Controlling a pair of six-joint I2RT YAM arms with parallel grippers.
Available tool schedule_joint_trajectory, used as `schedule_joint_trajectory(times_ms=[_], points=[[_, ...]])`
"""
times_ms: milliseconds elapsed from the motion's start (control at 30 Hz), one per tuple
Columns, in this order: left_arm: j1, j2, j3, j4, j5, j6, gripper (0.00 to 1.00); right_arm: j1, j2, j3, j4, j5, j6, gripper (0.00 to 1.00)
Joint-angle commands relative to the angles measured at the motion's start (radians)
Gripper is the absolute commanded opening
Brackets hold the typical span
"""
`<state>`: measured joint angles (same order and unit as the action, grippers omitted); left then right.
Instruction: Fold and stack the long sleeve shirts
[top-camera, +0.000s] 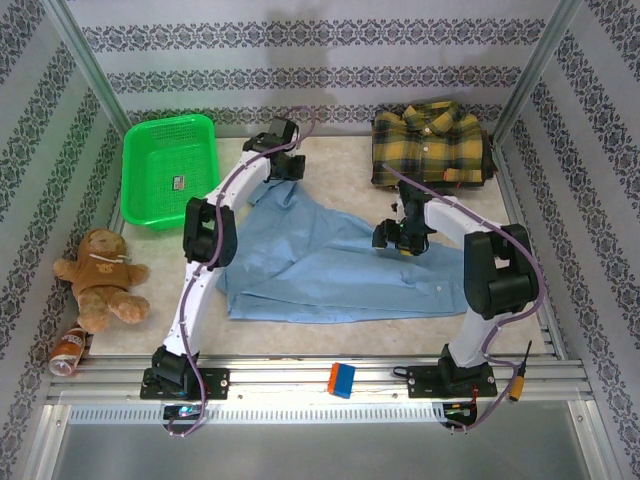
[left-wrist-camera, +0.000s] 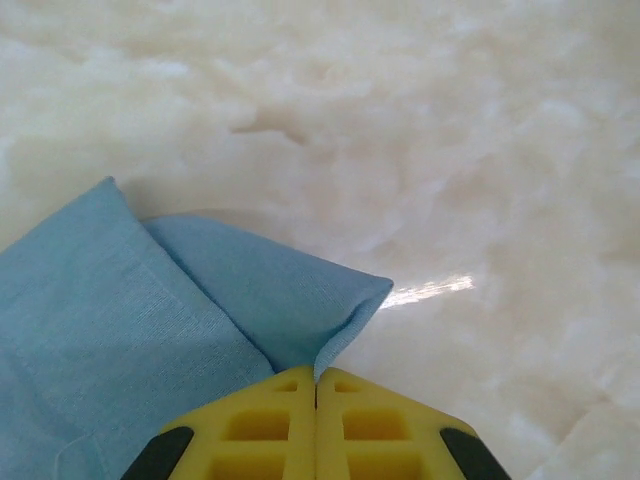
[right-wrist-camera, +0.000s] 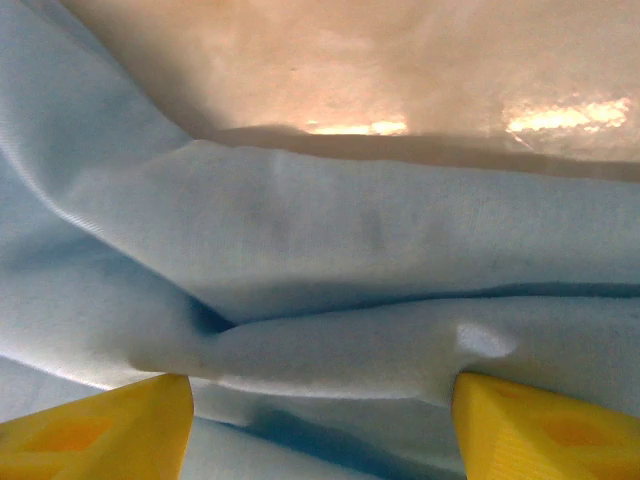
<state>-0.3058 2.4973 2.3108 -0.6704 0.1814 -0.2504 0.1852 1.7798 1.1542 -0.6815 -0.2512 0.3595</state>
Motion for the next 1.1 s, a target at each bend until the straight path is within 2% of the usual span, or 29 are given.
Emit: schedule_joint_trajectory(times_ms=[0, 233, 300, 400, 433, 467, 533, 600, 700, 800, 900, 1067], points=[[0.006, -0.197, -0.14, 0.411, 0.051, -0.036, 0.06, -0.02, 0.024, -0.021, 0.021, 0.021, 0.005, 0.69], [0.035, -0.244, -0.211, 0.687, 0.189, -0.119, 0.05, -0.032, 0.045, -0.033, 0.027, 0.026, -0.006, 0.69], [0.051, -0.246, -0.249, 0.803, 0.212, -0.177, 0.06, -0.038, 0.054, -0.025, 0.016, 0.029, -0.009, 0.69], [0.088, -0.257, -0.355, 1.013, 0.18, -0.289, 0.08, -0.042, 0.056, -0.027, 0.01, 0.026, -0.011, 0.69], [0.099, -0.254, -0.373, 1.028, 0.148, -0.308, 0.09, -0.045, 0.055, -0.029, 0.01, 0.024, -0.011, 0.69], [0.105, -0.242, -0.368, 0.994, 0.11, -0.317, 0.12, -0.044, 0.053, -0.032, 0.01, 0.019, -0.011, 0.69], [0.112, -0.197, -0.302, 0.853, 0.068, -0.32, 0.52, -0.045, 0.049, -0.035, 0.012, 0.009, -0.013, 0.69], [0.113, -0.159, -0.216, 0.697, 0.059, -0.315, 0.61, -0.046, 0.039, -0.032, 0.006, -0.001, -0.017, 0.7], [0.101, -0.209, -0.196, 0.476, -0.075, -0.331, 0.8, -0.052, -0.024, -0.02, -0.012, -0.009, -0.031, 0.7], [0.054, -0.337, -0.33, 0.357, -0.163, -0.321, 0.87, -0.094, -0.122, -0.004, -0.033, 0.012, -0.031, 0.72], [-0.02, -0.429, -0.488, 0.297, -0.155, -0.3, 0.86, -0.166, -0.167, 0.043, -0.059, 0.04, -0.043, 0.73], [-0.099, -0.498, -0.759, 0.282, -0.163, -0.392, 0.81, -0.234, -0.066, 0.203, -0.113, 0.102, -0.133, 0.73]])
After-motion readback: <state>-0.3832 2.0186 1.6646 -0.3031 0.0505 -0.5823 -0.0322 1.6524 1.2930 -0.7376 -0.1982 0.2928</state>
